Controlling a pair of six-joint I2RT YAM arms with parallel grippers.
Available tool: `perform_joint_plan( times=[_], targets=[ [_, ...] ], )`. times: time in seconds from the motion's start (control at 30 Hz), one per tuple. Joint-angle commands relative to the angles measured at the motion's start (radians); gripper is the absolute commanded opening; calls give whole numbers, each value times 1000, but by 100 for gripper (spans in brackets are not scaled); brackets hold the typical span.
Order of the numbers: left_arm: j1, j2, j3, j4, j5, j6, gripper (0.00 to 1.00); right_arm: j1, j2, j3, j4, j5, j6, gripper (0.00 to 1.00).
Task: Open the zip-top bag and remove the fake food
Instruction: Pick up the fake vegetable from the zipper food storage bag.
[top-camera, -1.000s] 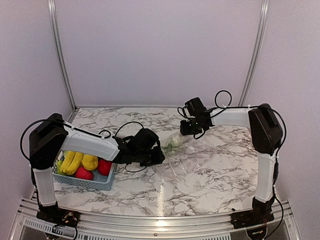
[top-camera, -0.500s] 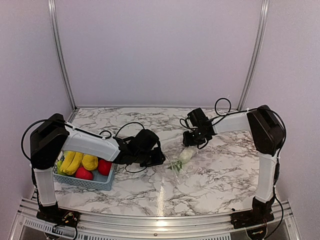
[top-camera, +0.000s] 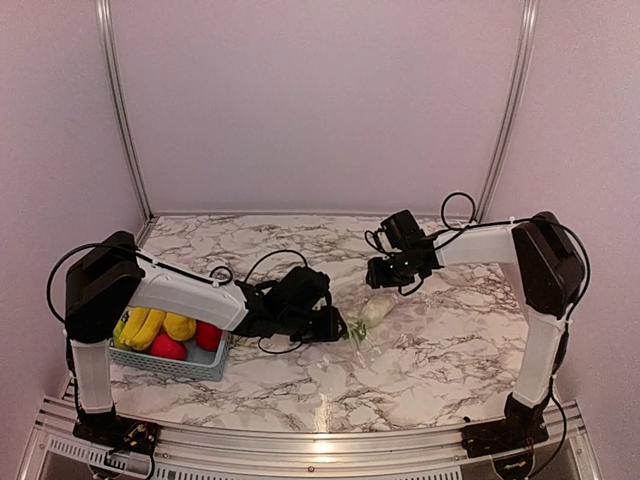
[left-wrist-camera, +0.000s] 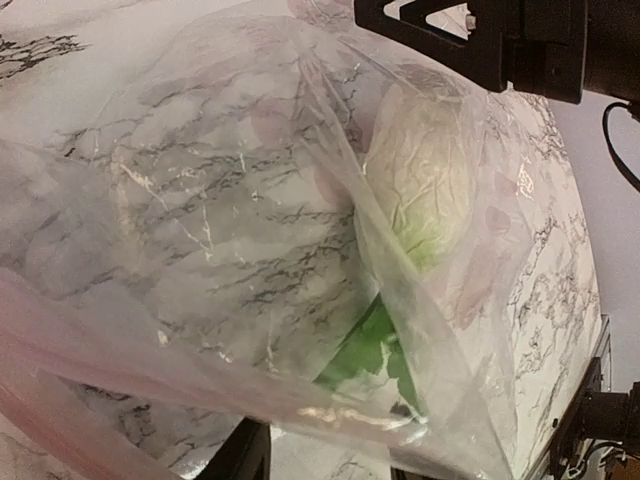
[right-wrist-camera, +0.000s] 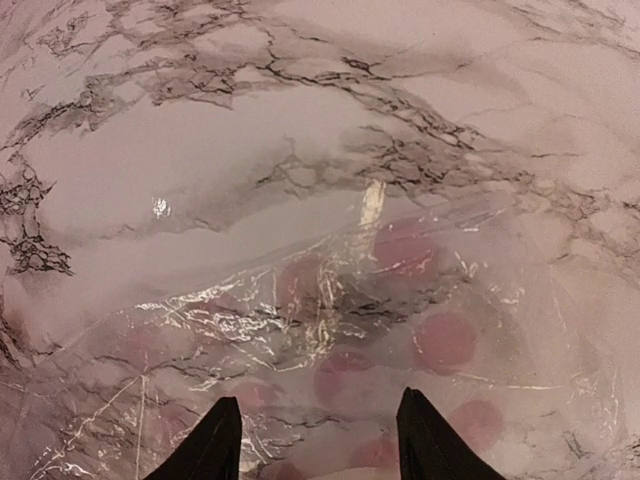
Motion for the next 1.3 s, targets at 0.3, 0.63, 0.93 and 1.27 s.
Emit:
perform_joint_plan(
  times=[0.3,0.63,0.93,1.27],
  targets=[
    [-20,152,198,-93,82,124,47,10,-24,-22,-6,-15,20,51],
    [-30,218,285,-146,68,157,48,10,-22,-46,10,-15,26,51],
    [-29,255,337,-168,46,163,49,10,-24,-57,17,-16,27,51],
    [-28,265,351,-167,41,165,30,11,-23,-58,18,-15,27,51]
  ],
)
